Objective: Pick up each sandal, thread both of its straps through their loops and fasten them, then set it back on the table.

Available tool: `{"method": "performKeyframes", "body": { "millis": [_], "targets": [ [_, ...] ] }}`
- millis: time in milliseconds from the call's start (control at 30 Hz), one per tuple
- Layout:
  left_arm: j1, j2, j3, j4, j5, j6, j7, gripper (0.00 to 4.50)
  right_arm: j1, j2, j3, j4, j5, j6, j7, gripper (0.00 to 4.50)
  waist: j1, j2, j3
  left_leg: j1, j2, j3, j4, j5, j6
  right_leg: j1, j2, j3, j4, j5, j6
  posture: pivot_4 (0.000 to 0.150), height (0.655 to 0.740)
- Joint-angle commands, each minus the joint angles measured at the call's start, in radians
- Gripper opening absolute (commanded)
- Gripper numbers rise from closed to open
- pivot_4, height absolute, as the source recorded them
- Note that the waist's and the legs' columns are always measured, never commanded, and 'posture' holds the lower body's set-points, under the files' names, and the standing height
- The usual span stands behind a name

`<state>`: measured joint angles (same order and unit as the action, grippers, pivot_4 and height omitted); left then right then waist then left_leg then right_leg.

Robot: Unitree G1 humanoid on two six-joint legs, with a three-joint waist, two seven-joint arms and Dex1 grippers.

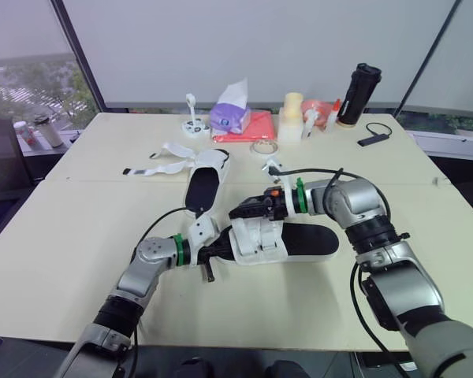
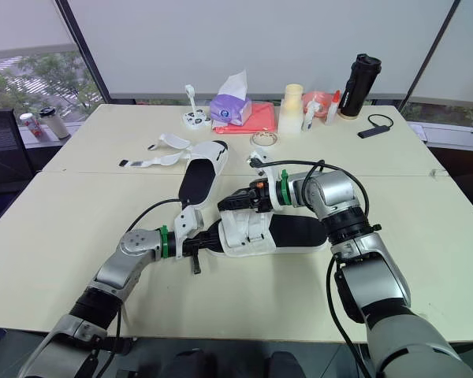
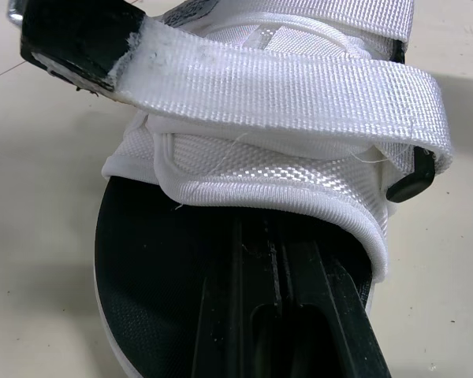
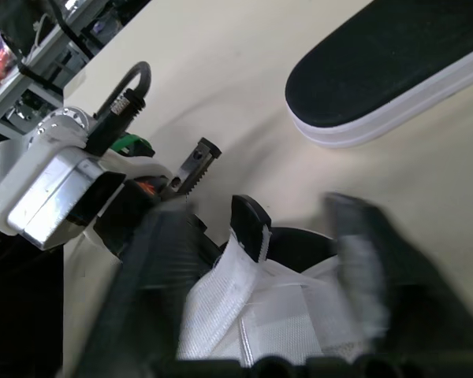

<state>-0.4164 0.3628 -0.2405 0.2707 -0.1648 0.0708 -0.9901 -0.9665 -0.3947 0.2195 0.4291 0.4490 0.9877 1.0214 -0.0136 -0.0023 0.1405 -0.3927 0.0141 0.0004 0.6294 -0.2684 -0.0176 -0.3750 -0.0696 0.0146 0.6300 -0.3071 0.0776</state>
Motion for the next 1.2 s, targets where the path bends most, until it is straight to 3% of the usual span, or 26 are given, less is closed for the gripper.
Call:
{"method": "performKeyframes", "body": {
  "millis": [33,67,333,733,833,1200],
  "targets": [
    [0.044,0.008,-0.032,0.075,0.061,0.049,0.036,0.00,-0.032,0.016,0.002,0.007,-0.015,-0.001,0.007,0.55,0.000,0.000,0.000,0.000,0.000,0.000,0.000,0.000,0.000,0.000,0.000,0.000,0.000,0.000,0.000,0.150,0.7400],
    [0.044,0.009,-0.031,0.075,0.061,0.049,0.036,0.00,-0.034,0.018,0.003,0.015,-0.022,-0.002,0.006,0.03,0.000,0.000,0.000,0.000,0.000,0.000,0.000,0.000,0.000,0.000,0.000,0.000,0.000,0.000,0.000,0.150,0.7400],
    [0.049,0.014,-0.028,0.073,0.060,0.049,0.038,0.00,-0.065,0.022,-0.043,0.057,-0.016,0.019,0.018,0.03,-0.001,0.001,0.000,0.000,-0.001,0.000,0.000,0.000,0.000,0.000,-0.001,0.000,0.000,0.000,0.000,0.150,0.7400],
    [0.040,0.011,-0.033,0.084,0.060,0.048,0.038,0.00,-0.119,0.038,-0.253,0.130,0.069,0.024,-0.036,0.03,-0.005,0.004,0.002,-0.008,-0.001,0.001,0.000,0.001,-0.001,-0.007,-0.002,0.000,0.002,0.000,0.001,0.150,0.7400],
    [0.041,0.013,-0.035,0.083,0.059,0.048,0.037,0.00,-0.105,0.044,-0.264,0.127,0.065,0.025,-0.071,0.03,-0.005,0.004,0.002,-0.016,-0.001,0.001,0.001,0.004,-0.003,-0.017,-0.002,0.000,0.004,0.002,0.004,0.150,0.7400],
    [0.037,0.013,-0.038,0.083,0.058,0.048,0.036,0.00,-0.108,0.076,-0.239,0.261,-0.034,-0.027,-0.245,0.03,-0.007,0.004,0.002,-0.015,-0.001,0.001,0.000,0.004,-0.004,-0.017,-0.002,-0.001,0.004,0.002,0.004,0.150,0.7400]
  ]
}}
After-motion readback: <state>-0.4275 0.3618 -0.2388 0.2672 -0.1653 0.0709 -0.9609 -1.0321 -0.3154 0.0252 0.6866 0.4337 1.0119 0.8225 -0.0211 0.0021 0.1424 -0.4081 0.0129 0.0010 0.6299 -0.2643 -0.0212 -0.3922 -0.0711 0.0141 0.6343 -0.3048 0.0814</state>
